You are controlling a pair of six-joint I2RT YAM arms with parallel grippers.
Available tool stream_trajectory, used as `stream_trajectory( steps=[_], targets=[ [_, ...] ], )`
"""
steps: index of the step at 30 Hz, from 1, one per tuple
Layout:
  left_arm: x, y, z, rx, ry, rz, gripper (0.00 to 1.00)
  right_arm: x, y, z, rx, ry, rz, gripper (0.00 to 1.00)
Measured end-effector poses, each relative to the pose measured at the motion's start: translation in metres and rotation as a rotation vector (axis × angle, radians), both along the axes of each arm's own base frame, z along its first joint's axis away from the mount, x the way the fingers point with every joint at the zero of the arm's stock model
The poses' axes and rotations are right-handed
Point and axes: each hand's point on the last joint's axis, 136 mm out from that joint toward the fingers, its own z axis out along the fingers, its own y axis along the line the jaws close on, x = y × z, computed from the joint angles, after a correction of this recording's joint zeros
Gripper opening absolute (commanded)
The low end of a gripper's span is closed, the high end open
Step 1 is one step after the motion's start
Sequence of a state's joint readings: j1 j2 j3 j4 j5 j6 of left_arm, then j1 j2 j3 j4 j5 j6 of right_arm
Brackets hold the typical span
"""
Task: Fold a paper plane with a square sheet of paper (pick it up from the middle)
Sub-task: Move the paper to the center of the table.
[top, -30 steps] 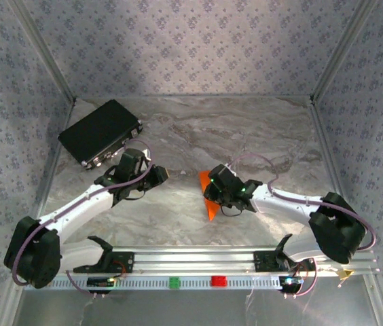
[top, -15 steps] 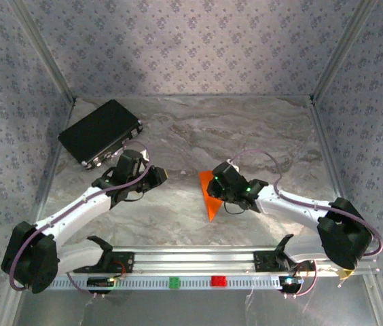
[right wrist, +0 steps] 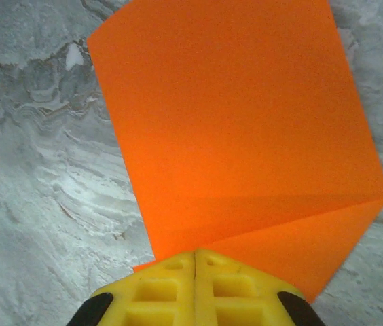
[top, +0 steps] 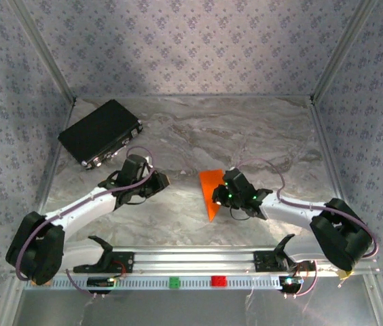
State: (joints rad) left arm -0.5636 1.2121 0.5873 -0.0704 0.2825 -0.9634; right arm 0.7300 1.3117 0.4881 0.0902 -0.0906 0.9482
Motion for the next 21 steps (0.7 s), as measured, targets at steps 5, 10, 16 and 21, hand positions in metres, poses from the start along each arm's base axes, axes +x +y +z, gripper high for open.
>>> stream_trajectory(
  steps=[5, 10, 16, 21],
  targets=[
    [0.0, -0.005, -0.006, 0.004, 0.011, -0.012, 0.19, 0.001, 0.006, -0.009, 0.029, 0.032, 0.009, 0.02],
    [-0.001, -0.008, -0.009, 0.004, 0.022, -0.014, 0.19, 0.0, 0.008, -0.022, 0.037, 0.081, -0.012, 0.01],
    [0.002, -0.011, -0.006, -0.013, 0.007, -0.016, 0.19, 0.007, 0.014, -0.03, 0.112, 0.123, -0.098, 0.01],
    [0.003, -0.014, -0.008, -0.021, 0.01, -0.024, 0.19, 0.01, 0.025, -0.03, 0.175, 0.143, -0.172, 0.01]
  ],
)
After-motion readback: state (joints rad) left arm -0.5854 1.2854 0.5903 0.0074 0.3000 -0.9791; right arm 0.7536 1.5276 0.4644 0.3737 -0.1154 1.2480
